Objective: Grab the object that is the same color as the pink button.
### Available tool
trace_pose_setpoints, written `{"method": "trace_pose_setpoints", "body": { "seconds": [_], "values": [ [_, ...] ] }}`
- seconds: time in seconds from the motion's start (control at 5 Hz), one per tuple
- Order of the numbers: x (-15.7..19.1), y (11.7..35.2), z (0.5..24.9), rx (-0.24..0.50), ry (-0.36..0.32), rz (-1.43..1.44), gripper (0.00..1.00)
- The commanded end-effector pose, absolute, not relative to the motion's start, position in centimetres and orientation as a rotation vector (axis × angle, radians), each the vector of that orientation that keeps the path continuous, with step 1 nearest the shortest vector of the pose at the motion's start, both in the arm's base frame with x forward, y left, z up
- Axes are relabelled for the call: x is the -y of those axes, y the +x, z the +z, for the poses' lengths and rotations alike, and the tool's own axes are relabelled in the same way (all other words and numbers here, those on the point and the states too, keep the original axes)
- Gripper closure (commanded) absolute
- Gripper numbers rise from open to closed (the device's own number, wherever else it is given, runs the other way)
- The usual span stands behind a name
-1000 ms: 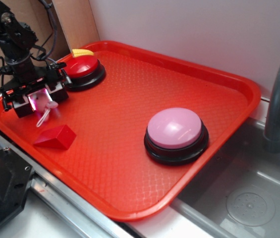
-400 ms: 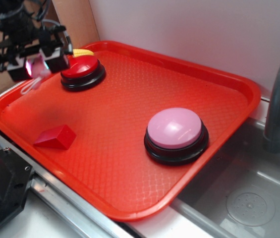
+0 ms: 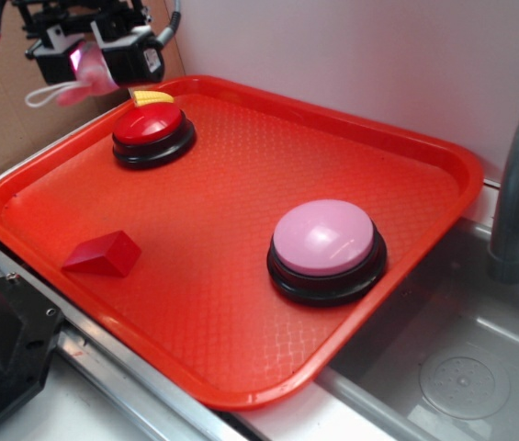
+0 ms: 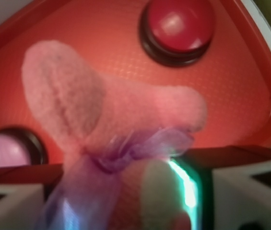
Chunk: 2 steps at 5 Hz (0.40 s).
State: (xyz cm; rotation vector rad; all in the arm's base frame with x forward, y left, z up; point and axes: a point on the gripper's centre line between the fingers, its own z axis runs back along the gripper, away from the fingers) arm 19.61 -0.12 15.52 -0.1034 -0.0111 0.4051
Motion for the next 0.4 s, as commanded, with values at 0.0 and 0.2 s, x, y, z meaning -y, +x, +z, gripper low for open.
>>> {"method": "trace_pose_setpoints", "body": {
  "seconds": [0.0, 0.2],
  "values": [
    [0.59, 18.92, 17.59, 0.002, -0.246, 0.254, 1.00],
    [-0.29, 18.55, 17.04, 0.025, -0.206, 0.303, 1.00]
  ]
}}
